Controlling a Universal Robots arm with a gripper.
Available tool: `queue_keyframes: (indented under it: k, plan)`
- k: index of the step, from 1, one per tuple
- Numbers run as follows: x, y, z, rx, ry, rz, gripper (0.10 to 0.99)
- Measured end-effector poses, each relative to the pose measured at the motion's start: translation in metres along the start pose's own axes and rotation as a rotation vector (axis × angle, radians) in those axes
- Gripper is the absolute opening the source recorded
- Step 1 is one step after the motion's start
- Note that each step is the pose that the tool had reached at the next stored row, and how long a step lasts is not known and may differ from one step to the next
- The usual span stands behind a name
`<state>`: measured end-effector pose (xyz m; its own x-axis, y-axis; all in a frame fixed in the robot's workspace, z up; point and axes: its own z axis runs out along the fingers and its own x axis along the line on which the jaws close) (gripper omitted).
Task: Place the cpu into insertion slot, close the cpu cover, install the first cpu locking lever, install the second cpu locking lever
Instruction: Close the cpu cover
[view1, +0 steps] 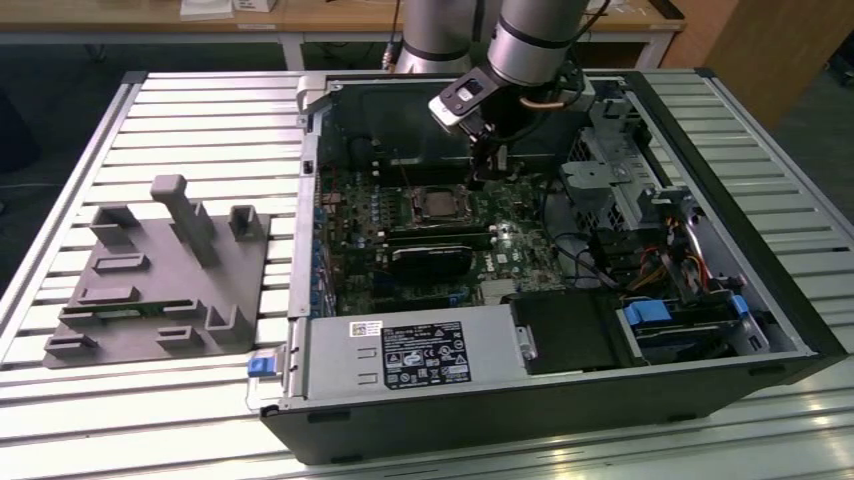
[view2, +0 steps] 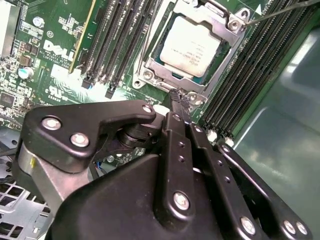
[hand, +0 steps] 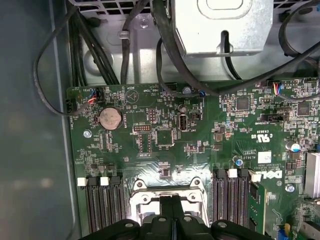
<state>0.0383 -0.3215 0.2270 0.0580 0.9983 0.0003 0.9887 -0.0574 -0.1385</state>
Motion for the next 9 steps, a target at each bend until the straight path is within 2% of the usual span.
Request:
queue_keyframes:
  k: [2,4,5,8,9]
  plan:
    - [-0.0010,-0.0023,0.0015,-0.009,0.0003,-0.001,0.106]
    - [-0.0022,-0.0043,0.0025,-0.024,0.0016,-0.001,0.106]
    - [-0.0026,-0.0053,0.0029,-0.033,0.0037,-0.001,0.106]
    - [-0.0035,-0.0082,0.0039,-0.069,0.0106,-0.002,0.106]
    - [-0.0038,-0.0092,0.0044,-0.078,0.0129,-0.003,0.106]
